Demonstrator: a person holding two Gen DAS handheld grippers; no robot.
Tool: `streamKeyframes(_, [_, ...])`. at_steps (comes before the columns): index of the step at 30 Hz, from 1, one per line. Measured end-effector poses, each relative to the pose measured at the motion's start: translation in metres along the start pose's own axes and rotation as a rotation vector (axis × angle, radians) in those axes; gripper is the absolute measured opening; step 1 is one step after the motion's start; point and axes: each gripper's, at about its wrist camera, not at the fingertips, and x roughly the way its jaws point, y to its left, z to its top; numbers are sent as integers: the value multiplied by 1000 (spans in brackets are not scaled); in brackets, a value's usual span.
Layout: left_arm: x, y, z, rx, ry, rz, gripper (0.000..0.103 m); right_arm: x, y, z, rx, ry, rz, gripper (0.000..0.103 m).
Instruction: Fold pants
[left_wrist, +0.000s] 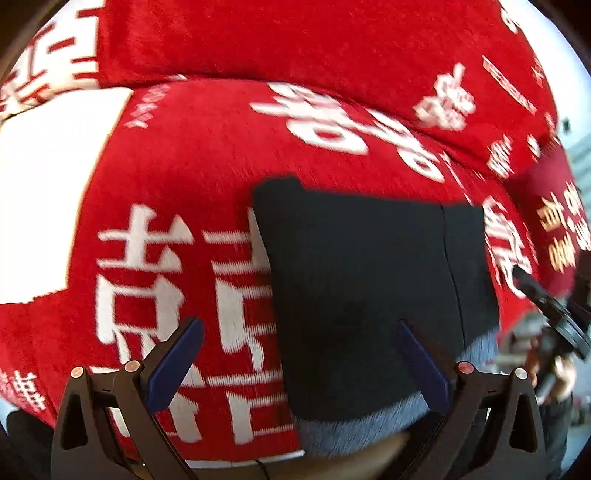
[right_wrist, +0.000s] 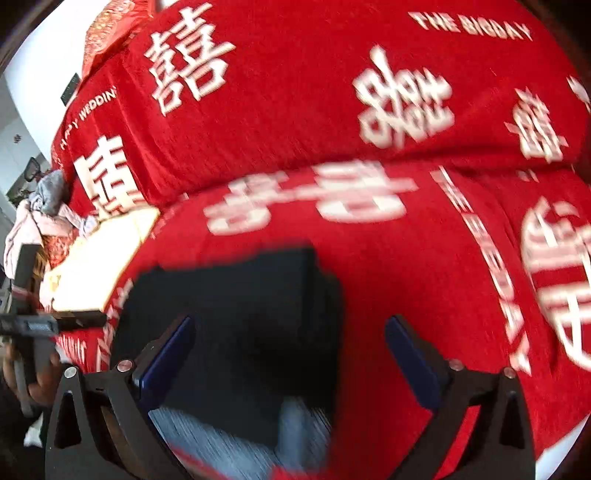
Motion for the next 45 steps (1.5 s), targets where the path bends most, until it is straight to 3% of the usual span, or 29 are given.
streamKeyframes(4, [24,11,-3,-58,64,-65,103,12,-22,-20,85,54,20,103])
streamKeyframes(7, [36,6,-1,-76,81,-96,103,25,-24,-18,128,38,128,103])
streamKeyframes(12, [52,-6,9,-67,98,-97,103,70,-17,-10,100,140,165,103])
streamKeyframes(17, [63,-23,18,-29,90,-95,103,77,-11,-6,111,127,249,103])
streamKeyframes(20, [68,-34,20,-5,68,-50,103,84,4,-8,45,134,197,103])
streamKeyframes(25, [64,-35,18,5,43,-43,99,82,9,-12,35,119,171,99])
streamKeyframes(29, [53,-47,17,96,19,-1,77,66,23,-15,5,104,149,73])
streamKeyframes(33, [41,-50,17,142,7,15,59,53,40,-17,-11,77,116,60])
streamKeyframes(45, [10,-30,12,94,-18,15,56,24,94,-17,-52,38,79,56])
